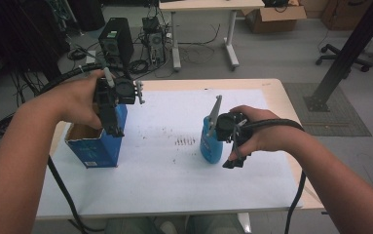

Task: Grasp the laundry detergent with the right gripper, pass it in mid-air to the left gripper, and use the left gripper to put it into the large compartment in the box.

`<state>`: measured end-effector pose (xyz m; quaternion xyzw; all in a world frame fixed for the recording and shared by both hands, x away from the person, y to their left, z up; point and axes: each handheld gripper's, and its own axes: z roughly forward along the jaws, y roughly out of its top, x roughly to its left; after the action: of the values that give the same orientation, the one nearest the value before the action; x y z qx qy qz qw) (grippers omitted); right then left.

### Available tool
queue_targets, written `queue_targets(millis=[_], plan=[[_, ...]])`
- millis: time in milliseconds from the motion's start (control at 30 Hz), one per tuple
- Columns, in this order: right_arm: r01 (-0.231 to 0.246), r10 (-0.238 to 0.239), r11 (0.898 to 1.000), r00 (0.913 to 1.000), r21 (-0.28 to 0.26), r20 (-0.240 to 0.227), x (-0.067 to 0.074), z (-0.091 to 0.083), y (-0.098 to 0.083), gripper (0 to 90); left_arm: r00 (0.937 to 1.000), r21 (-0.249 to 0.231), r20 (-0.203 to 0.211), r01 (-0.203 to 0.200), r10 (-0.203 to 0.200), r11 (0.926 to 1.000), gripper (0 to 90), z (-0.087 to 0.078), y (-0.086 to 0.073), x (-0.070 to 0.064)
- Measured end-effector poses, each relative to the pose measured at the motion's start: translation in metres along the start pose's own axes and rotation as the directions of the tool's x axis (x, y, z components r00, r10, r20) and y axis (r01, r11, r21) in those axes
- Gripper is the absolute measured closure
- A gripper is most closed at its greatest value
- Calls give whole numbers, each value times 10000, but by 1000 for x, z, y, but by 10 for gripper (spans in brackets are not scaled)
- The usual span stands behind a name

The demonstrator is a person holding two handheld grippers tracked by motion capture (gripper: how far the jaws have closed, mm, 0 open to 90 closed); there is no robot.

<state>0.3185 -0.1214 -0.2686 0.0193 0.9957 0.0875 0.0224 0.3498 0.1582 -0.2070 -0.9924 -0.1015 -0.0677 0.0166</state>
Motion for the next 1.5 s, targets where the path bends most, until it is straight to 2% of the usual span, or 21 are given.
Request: queue_targets(millis=[333, 700, 1000, 1167, 1500], plan=[[-228, 229, 9997, 9997, -45, 64, 2, 1, -7, 44, 9998, -65, 110, -163, 164, 9998, 2, 12, 2, -11], [-713, 716, 9972, 9974, -240, 117, 4, 4, -22, 45, 9989, -188, 274, -386, 391, 9991, 2, 24, 6, -27], [-1328, 1338, 9902, 9908, -433, 211, 3, 12, -34, 45, 9981, -150, 343, -508, 513, 9986, 3, 32, 3, -37], [-1519, 1533, 9869, 9879, -541, 231, 2, 15, -40, 46, 9981, -152, 359, -493, 498, 9987, 2, 38, 2, -42], [-1942, 1977, 9762, 9798, -962, 287, 0, 26, -48, 46, 9962, -167, 417, -761, 767, 9970, 2, 45, 5, -49]])
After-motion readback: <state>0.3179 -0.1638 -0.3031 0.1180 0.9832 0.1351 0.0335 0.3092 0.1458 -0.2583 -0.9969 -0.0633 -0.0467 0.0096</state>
